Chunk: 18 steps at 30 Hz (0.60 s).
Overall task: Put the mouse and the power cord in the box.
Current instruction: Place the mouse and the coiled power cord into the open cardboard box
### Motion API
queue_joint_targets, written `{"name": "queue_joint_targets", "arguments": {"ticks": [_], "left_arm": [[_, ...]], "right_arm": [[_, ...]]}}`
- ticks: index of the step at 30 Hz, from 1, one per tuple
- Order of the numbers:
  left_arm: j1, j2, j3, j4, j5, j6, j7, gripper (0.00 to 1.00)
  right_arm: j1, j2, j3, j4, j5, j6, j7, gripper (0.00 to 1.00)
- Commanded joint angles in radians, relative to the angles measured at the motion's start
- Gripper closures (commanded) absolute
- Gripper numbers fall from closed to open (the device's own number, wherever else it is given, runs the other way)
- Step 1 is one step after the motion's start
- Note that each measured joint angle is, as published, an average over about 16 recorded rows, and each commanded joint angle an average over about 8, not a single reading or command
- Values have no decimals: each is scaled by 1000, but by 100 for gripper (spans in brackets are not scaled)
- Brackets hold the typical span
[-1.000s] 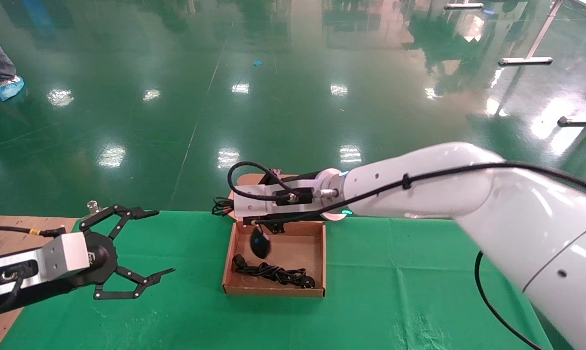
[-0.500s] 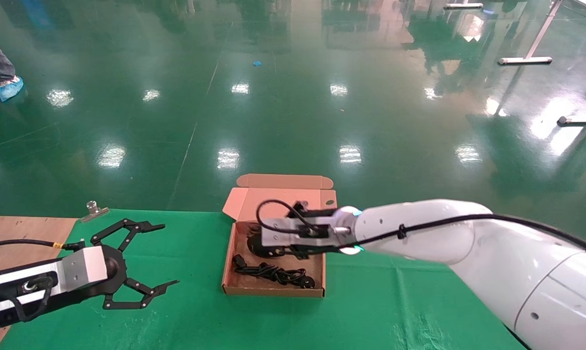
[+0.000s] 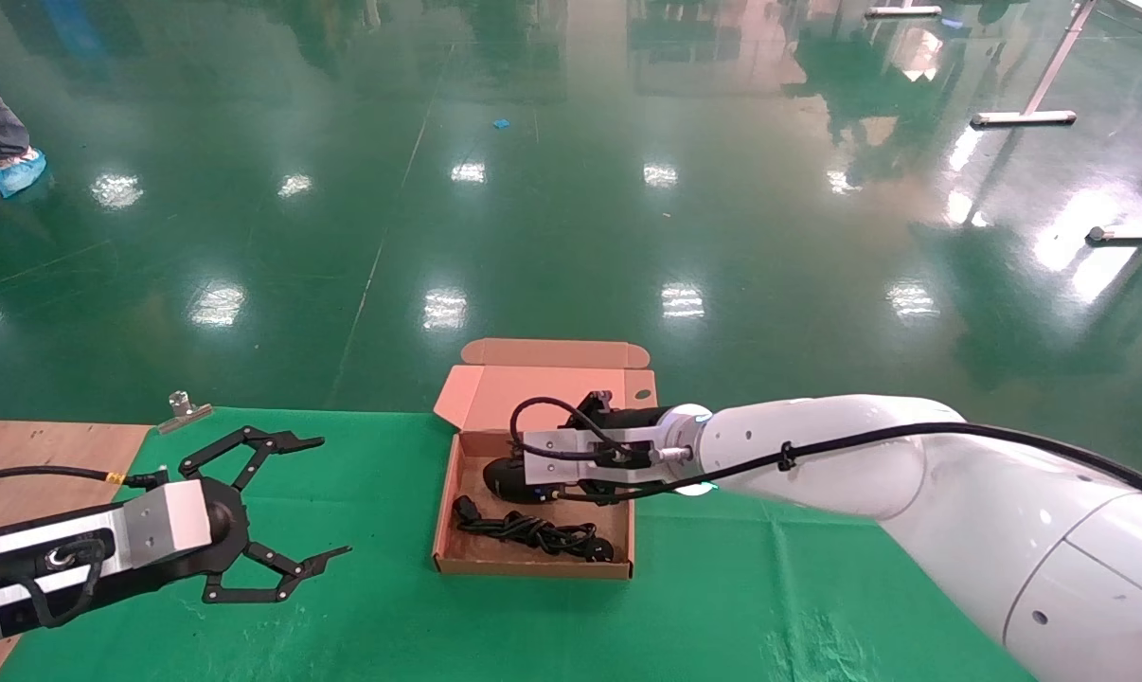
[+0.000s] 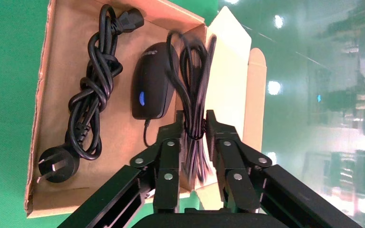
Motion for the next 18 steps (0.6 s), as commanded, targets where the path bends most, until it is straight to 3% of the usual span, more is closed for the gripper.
{"name": "queue_joint_targets", "arguments": {"ticks": [1,18], "left_arm": [[0,0,0,-2,0,0,0,0],[16,-10,-11,-55,-10,-2,-49,0]], "right_arm": [[1,0,2,0,-1,-2,1,0],[-18,29,52,26,22,-47,14,0]]}}
